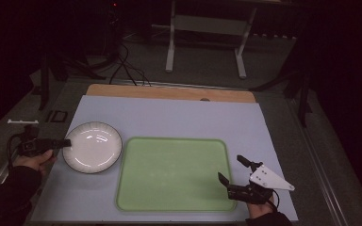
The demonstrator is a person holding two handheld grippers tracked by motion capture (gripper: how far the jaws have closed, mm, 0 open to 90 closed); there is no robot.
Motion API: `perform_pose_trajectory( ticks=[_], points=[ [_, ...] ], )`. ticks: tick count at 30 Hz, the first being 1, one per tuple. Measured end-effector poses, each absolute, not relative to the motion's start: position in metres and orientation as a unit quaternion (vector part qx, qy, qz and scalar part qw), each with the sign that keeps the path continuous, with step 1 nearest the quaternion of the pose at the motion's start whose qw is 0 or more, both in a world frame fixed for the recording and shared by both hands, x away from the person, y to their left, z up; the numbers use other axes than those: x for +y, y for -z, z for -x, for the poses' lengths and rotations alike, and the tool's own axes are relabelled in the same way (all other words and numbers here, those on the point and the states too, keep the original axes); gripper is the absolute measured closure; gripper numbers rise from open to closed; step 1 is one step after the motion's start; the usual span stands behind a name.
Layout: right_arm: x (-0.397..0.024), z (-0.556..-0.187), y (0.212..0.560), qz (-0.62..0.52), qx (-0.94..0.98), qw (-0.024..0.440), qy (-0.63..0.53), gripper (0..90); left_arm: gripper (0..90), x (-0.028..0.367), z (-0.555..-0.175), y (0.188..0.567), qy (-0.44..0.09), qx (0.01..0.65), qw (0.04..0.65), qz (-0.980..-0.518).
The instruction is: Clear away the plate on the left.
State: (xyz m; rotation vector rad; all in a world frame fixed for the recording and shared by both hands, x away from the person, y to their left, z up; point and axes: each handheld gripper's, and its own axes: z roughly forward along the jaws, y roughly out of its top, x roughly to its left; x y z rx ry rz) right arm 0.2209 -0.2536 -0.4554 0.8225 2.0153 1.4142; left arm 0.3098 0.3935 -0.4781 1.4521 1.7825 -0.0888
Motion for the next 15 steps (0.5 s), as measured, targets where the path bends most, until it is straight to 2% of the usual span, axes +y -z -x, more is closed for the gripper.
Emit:
perform_pose_trajectory(
  ticks=[15],
  points=[
    [-0.253,-0.221,0.456,-0.304,0.749,0.269,-0.523,14.2,83.2,0.379,-0.311,0.460,0.043,0.685,0.429,-0.587]
  ],
)
